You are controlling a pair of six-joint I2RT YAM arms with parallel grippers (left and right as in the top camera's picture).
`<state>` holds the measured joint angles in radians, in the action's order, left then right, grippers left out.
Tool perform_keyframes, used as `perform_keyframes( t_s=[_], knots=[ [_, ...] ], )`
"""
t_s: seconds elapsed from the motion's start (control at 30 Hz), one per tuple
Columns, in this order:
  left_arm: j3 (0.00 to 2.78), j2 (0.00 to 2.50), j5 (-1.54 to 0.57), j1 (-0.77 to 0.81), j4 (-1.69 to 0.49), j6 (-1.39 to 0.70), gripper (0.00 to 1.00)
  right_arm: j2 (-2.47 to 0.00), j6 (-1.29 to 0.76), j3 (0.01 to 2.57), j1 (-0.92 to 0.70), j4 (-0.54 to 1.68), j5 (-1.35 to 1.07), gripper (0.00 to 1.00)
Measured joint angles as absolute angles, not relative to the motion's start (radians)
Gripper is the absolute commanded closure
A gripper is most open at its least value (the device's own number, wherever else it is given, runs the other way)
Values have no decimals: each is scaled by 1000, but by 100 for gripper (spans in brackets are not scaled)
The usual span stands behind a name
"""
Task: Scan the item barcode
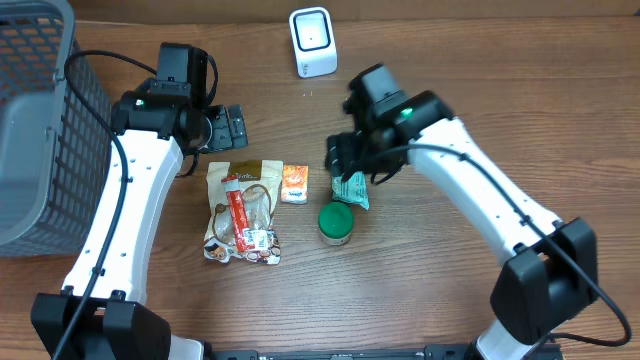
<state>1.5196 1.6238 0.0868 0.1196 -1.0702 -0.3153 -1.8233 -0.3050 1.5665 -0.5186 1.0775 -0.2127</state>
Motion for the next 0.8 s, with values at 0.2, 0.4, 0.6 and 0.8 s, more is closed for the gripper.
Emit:
perform_keyframes(
  t_s=[0.2,0.4,0.6,0.8],
  knots=[
    [1520,1624,87,120,-1070,-315,0,-1824,-420,1560,-695,1148,-58,9],
    [1520,1624,87,120,-1070,-315,0,-1824,-538,1512,-748,1144,38,9],
    [1520,1624,87,120,-1070,-315,0,-1824,-636,1414,-748,1088,59,9],
    [1520,1624,87,120,-1070,-315,0,-1823,-666,1372,-748,1049,33,18]
  ],
)
